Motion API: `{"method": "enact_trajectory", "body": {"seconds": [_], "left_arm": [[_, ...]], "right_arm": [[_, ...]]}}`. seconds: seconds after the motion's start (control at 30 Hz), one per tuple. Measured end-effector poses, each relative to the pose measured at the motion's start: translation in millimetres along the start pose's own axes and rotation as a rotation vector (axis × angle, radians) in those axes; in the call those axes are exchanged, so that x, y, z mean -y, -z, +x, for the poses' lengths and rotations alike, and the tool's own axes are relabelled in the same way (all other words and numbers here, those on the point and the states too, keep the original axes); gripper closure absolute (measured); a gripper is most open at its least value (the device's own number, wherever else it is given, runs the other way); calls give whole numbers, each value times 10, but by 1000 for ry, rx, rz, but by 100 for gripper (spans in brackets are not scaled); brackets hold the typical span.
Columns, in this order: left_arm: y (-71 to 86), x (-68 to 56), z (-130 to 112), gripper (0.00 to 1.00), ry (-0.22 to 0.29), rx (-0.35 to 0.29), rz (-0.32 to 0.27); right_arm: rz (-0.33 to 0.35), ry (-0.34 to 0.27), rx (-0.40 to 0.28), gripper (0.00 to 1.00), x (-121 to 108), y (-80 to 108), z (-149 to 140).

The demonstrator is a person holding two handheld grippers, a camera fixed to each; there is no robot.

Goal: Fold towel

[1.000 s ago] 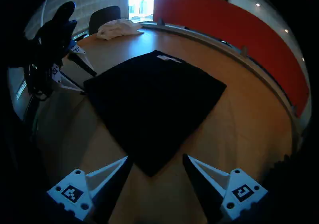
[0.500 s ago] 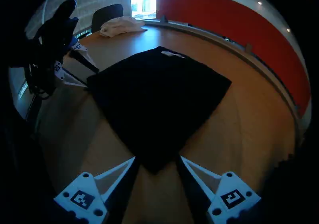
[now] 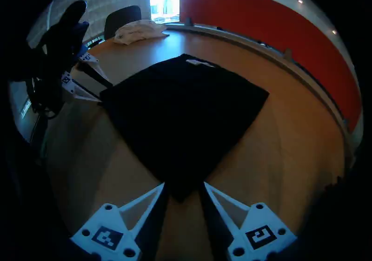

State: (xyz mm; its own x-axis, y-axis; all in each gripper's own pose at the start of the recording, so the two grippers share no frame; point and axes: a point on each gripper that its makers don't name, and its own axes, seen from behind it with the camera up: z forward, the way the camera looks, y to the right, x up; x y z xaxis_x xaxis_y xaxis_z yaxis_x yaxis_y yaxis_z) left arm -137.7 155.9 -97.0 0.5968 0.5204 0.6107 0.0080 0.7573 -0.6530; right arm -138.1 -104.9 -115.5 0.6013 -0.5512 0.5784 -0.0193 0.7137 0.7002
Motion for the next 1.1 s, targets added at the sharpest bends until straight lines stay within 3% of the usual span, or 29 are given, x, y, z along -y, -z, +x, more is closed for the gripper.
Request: {"method": "enact_trajectory", "body": {"seconds": [0.17,0.37,0.57,0.7,1.1], "left_arm": [[4,2,4,35,17,0,-1],[1,-3,-6,47,13,1,5],[-2,-20,-21,49,9,3,1],[-6,36,-15,76,16,6,27],[24,-31,10,81,46,-1,29]], "right_arm": [[-4,-11,2,68,-1,-1,0],[0,-10,2,71,26,1,1],[-2,-14,-2,74,37,7,5],[6,-18,-9,75,63,10,26],[-1,-24,-28,81,64,57,110]]}}
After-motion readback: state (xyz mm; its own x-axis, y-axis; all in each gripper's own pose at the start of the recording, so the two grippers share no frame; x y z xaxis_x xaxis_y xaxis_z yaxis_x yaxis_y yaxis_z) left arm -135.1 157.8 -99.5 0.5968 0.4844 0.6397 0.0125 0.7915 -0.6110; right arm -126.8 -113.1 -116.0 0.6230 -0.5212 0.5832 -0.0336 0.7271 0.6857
